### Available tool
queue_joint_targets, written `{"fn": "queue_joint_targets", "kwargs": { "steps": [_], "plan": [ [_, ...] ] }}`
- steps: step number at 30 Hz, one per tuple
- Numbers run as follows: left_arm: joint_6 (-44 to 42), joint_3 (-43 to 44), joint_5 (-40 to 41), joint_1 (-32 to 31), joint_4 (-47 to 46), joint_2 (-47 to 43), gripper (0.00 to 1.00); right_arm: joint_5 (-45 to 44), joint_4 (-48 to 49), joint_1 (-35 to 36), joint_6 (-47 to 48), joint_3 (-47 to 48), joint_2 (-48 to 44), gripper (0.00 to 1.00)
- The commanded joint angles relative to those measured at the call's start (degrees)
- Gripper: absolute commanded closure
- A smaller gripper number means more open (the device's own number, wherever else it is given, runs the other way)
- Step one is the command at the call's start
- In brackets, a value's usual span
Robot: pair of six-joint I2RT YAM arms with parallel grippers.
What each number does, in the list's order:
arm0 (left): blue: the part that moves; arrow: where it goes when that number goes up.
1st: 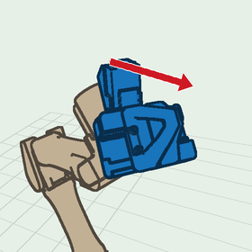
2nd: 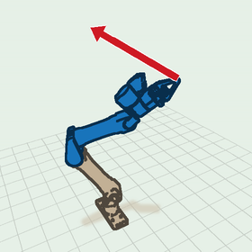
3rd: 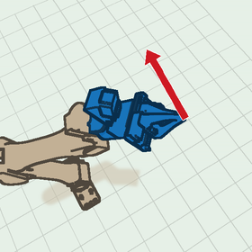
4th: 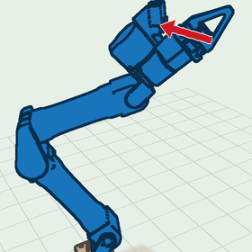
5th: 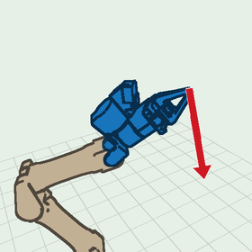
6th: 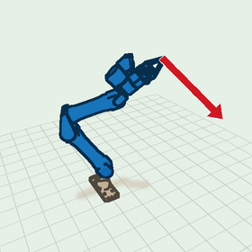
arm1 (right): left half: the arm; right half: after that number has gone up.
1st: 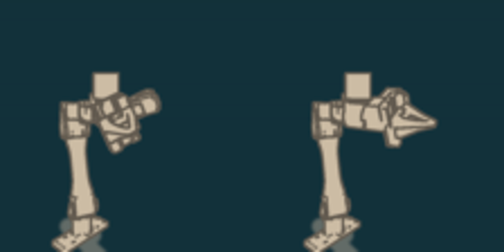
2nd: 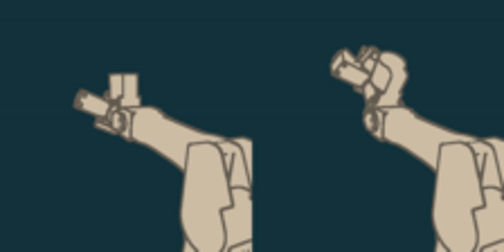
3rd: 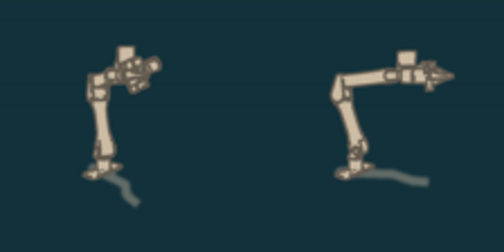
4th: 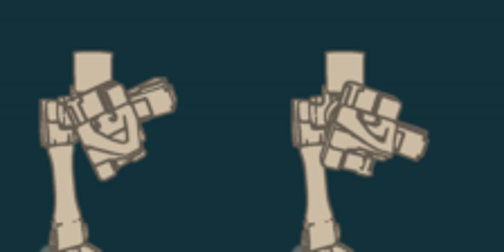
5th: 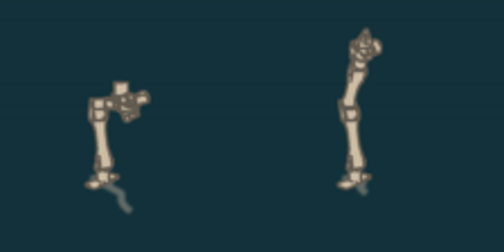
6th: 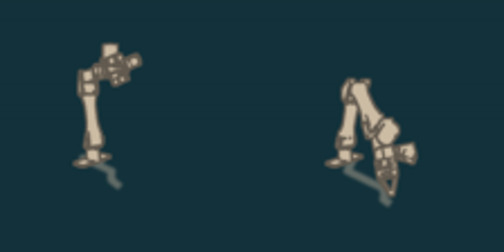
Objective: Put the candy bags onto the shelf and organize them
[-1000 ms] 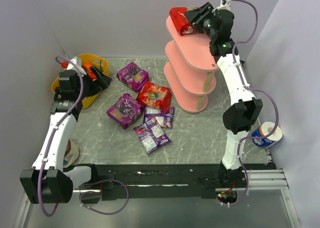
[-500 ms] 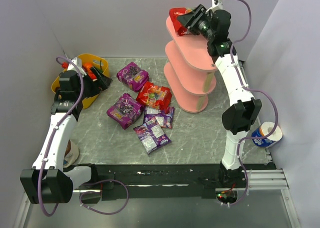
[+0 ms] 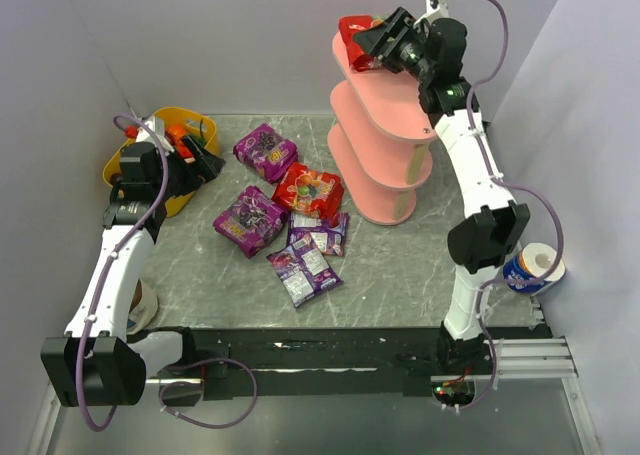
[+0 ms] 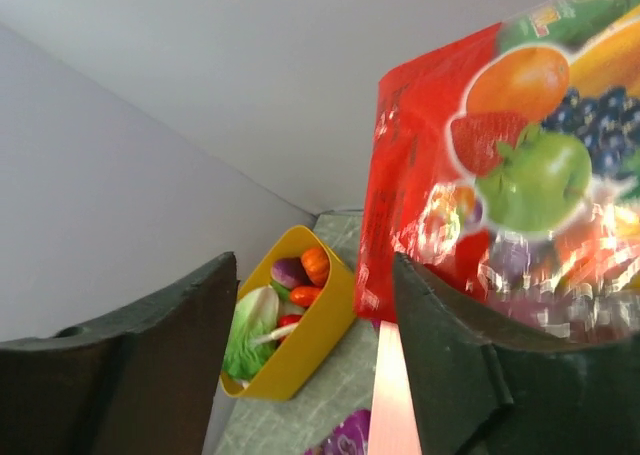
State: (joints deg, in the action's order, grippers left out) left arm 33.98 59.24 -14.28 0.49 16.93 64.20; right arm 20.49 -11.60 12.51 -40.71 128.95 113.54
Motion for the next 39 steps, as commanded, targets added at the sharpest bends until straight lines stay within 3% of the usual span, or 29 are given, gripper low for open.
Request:
{"fn": "queue_joint_targets", "kwargs": {
  "steps": [1, 3, 8, 13, 20, 29, 39],
  "plan": [
    [0.9, 0.0, -1.3, -0.1, -2.4, -1.7, 0.04, -1.0, 2.9, 1.0, 2.6, -4.4, -10.4, 0.17],
    [0.8, 0.2, -1.1, -0.1, -2.4, -1.8, 0.04, -2.8, 2.3, 2.2, 5.6, -6.4, -13.9, 0.01],
    [0.1, 0.2, -0.2, -0.1, -2.3, -2.6, 0.04, -4.6, -4.8, 6.8, 15.9, -6.7, -18.7, 0.00],
    [-1.0, 0.3, 0.2, -0.1, -1.7, -3.1, 0.04, -5.6, -5.4, 14.0, 25.7, -14.4, -25.6, 0.00],
    [-1.0, -0.5, 0.1, -0.1, -1.3, -3.9, 0.04, -12.3, -13.3, 25.8, 33.4, -22.3, -27.2, 0.03],
    [0.8, -2.8, -0.9, -0.1, -1.1, -4.8, 0.04, -20.3, -17.8, 34.1, 34.0, -30.7, -21.3, 0.14],
    [1.4, -3.3, -1.9, -0.1, -1.2, -5.8, 0.04, -31.1, -22.5, 36.5, 42.1, -29.2, -5.5, 0.24]
  ]
}}
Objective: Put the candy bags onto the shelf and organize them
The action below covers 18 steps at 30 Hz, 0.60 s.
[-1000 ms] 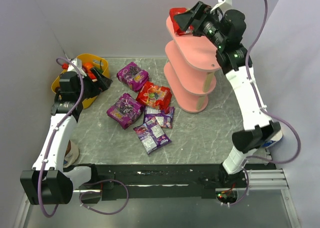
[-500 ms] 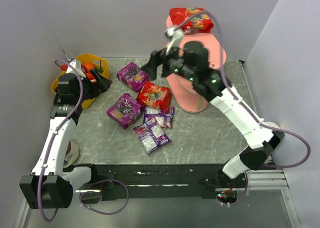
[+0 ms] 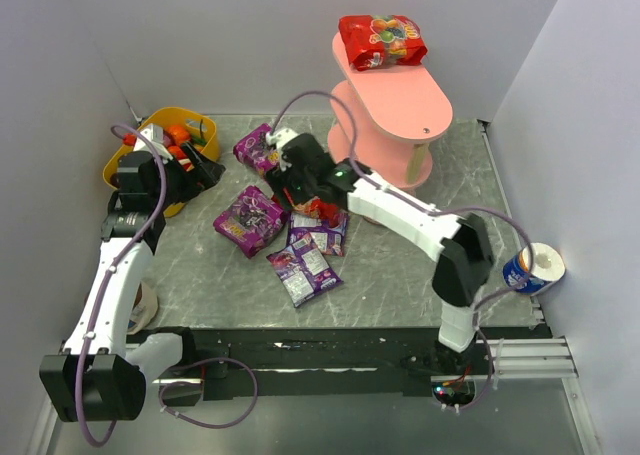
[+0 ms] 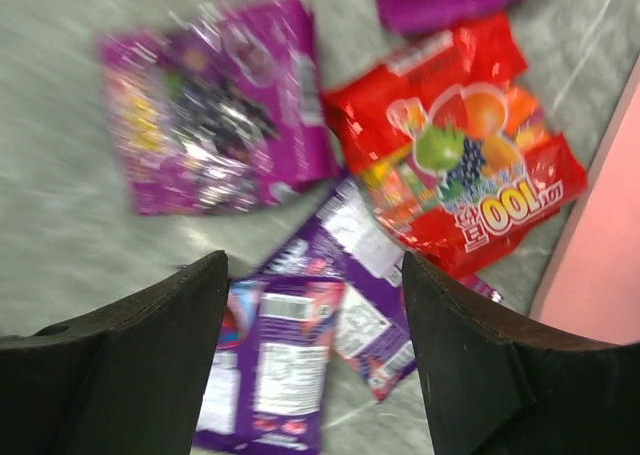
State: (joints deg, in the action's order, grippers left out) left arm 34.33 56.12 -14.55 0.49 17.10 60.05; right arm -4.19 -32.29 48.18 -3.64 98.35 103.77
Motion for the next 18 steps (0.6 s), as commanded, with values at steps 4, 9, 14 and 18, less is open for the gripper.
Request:
{"fn": "queue_joint_targets", "kwargs": {
  "steps": [4, 9, 14, 18],
  "plan": [
    [1.1, -0.3, -2.2, -0.1, -1.5, -1.5, 0.04, -9.9, -2.6, 0.9, 7.8, 3.3, 9.7, 0.25],
    [1.0, -0.3, -2.2, -0.1, -1.4, -1.3, 0.04, -13.0, -0.6, 0.9, 11.6, 4.0, 14.6, 0.26],
    [0.9, -0.4, -2.5, -0.1, -1.2, -1.1, 0.04, -19.0, -0.1, 1.1, 14.5, 7.4, 18.9, 0.27],
    [0.7, 0.4, -2.5, -0.1, -0.8, -0.3, 0.04, -20.4, 0.9, 1.1, 16.6, 8.6, 21.4, 0.27]
  ]
}}
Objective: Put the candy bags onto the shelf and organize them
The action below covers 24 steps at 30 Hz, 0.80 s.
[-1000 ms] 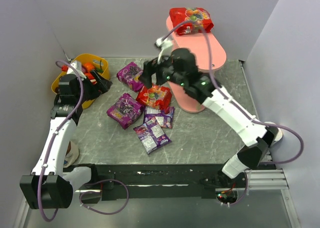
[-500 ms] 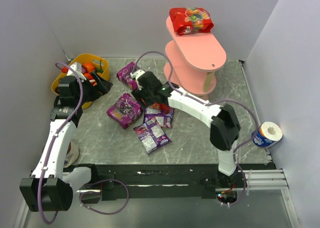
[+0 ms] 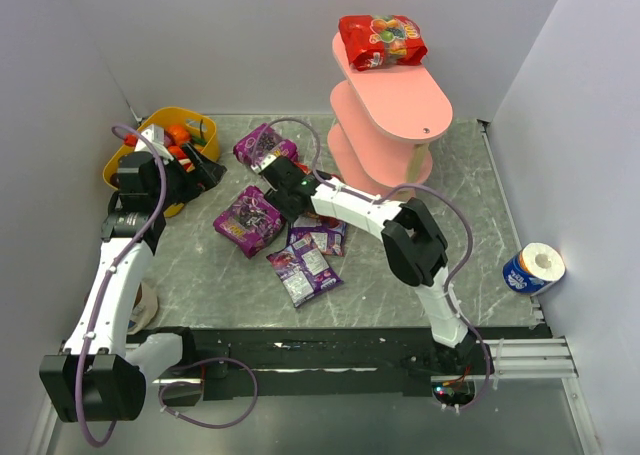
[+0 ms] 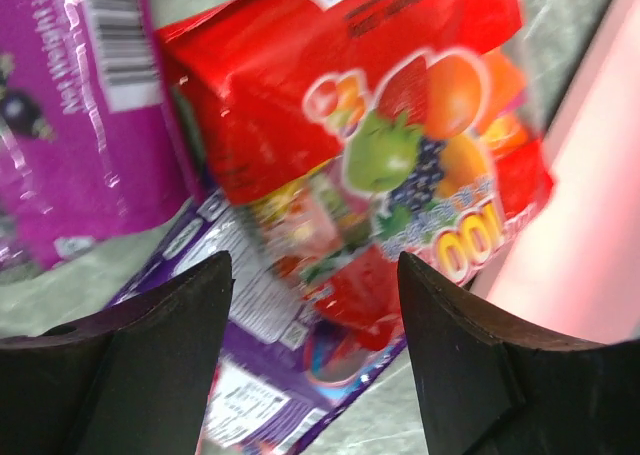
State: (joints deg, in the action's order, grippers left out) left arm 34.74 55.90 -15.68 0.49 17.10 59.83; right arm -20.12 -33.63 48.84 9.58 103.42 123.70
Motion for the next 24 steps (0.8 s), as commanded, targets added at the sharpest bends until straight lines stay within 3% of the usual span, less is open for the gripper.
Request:
{"fn": "queue_joint_targets", "kwargs": {
  "steps": [1, 14, 18, 21, 22, 24],
  "plan": [
    [0.2, 0.6, -1.4, -0.1, -0.8, 0.0, 0.04, -4.1, 2.4, 0.6, 3.8, 3.6, 2.0, 0.27],
    [0.2, 1.1, -1.6, -0.1, -0.7, 0.4, 0.04, -3.3, 0.9, -1.3, 1.6, 7.7, 8.8, 0.29],
    [0.2, 1.1, -1.6, -0.1, -0.6, 0.3, 0.04, -3.3, 1.0, -2.5, 0.4, 8.7, 9.1, 0.37],
    [0.2, 1.2, -1.7, -0.1, -0.4, 0.3, 0.04, -3.3, 0.0, -3.0, 0.1, 10.0, 9.0, 0.57],
    [0.3, 1.3, -1.6, -0.1, -0.4, 0.3, 0.04, -3.3, -0.2, -3.0, -0.2, 10.2, 8.5, 0.71],
    [0.4, 1.3, -1.7, -0.1, -0.5, 0.3, 0.04, -3.2, 0.2, -3.0, -0.4, 9.5, 7.3, 0.88]
  ]
}}
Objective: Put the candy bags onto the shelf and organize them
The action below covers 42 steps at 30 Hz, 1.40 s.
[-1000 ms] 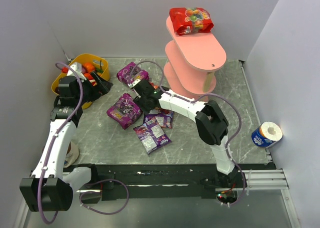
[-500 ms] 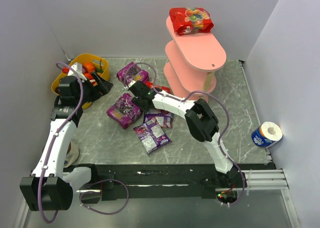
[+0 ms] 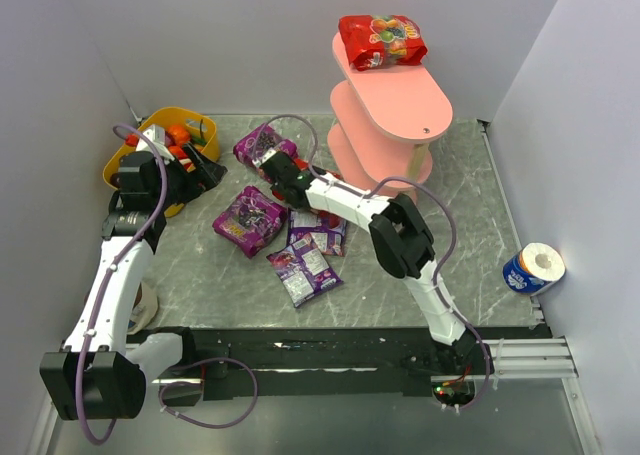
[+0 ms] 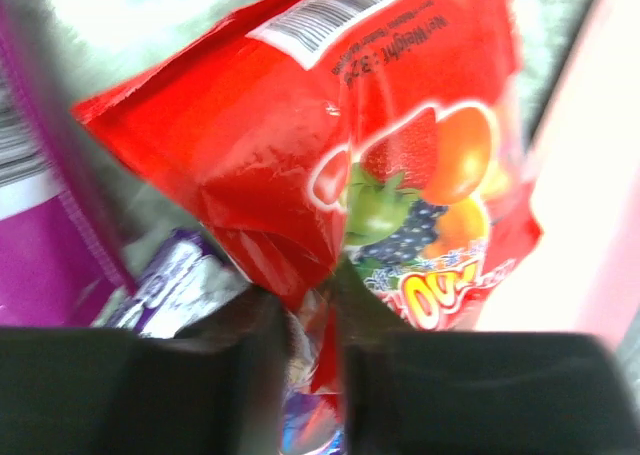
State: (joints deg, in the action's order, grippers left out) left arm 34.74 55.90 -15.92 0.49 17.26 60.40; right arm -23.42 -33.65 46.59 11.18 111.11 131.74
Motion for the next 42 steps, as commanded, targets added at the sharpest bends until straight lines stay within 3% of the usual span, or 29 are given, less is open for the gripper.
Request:
{"fn": "queue_joint_targets", "kwargs": {
  "steps": [1, 7, 19, 28, 32, 39, 42],
  "plan": [
    [0.4, 1.2, -1.6, -0.1, -0.7, -0.4, 0.04, 0.3, 0.3, -0.7, -2.6, 1.0, -2.2, 1.00],
    [0.4, 0.4, -1.8, -0.1, -0.7, -0.1, 0.04, 3.9, -3.6, -0.8, -7.0, 1.0, -8.4, 1.00],
    [0.4, -1.8, -1.4, -0.1, -0.8, 0.6, 0.04, 30.6, -13.1, -0.4, -24.2, 1.4, -22.8, 1.00],
    [1.0, -5.0, -1.6, -0.1, 0.1, 1.3, 0.04, 53.7, -10.7, -0.5, -34.4, -5.7, -24.3, 1.00],
    [0.7, -6.2, -1.2, -0.1, 0.8, 1.5, 0.04, 62.8, -5.4, -0.5, -38.2, -9.9, -23.2, 0.91],
    [1.2, -8.3, -2.5, -0.1, 0.3, 1.6, 0.04, 56.0, -7.8, -3.3, -38.6, -9.6, -18.7, 0.86],
    [1.2, -9.2, -3.6, -0.1, 1.0, 2.0, 0.04, 53.0, -8.3, -5.4, -37.6, -9.9, -18.2, 0.70]
  ]
}}
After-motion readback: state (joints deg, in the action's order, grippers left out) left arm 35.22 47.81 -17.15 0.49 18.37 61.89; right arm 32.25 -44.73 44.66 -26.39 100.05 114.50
